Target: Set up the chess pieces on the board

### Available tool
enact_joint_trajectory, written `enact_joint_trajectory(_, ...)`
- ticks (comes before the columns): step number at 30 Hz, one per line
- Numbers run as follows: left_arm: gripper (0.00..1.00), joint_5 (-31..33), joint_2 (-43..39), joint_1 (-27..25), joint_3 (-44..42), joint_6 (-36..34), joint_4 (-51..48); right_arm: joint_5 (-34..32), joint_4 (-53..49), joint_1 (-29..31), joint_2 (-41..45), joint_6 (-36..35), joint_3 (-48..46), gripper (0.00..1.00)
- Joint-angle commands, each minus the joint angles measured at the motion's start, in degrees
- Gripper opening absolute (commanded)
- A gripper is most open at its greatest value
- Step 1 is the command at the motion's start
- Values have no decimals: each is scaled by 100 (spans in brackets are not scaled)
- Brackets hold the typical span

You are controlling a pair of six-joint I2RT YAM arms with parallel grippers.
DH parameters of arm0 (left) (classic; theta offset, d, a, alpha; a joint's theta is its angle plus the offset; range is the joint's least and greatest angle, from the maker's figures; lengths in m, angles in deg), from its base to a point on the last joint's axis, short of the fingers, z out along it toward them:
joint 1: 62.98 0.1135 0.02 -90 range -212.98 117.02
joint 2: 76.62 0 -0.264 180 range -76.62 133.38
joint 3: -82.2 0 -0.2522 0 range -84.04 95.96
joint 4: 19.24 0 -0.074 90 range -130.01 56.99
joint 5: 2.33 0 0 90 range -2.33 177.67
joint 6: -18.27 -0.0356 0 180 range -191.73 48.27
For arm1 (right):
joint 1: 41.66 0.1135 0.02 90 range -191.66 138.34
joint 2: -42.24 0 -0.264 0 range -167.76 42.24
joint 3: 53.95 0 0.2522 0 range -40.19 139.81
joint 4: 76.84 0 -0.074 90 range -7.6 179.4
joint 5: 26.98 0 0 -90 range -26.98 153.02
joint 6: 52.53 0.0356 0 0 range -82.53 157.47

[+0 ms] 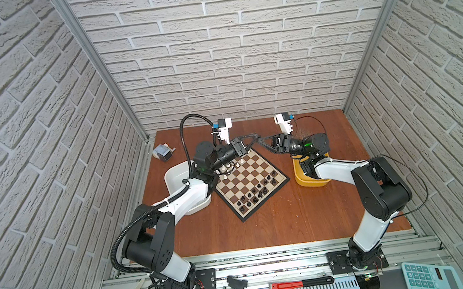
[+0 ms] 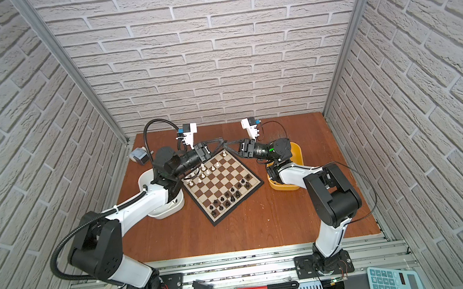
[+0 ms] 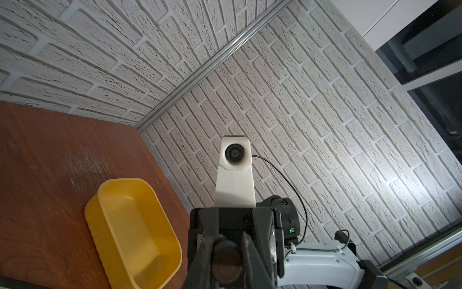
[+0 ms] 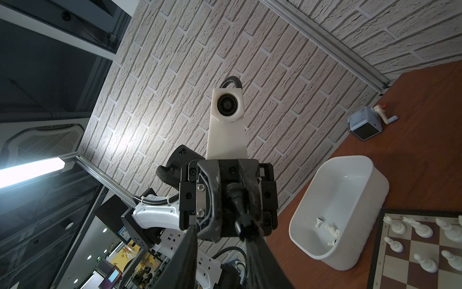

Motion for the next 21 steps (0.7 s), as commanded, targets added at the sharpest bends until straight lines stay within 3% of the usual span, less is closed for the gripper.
enact_joint_trajectory(1,0,-226,-157,-16,-126,27,348,-204,264,-39,20,-27,-45,36)
enact_joint_trajectory(11,0,-140,-338,-12,-181,-85,334,-244,-930,-56,273,-767,-67,38)
enact_joint_trajectory(21,0,-113,-352,-13,-279,-137,173,-227,0,-58,110,-140,-67,40)
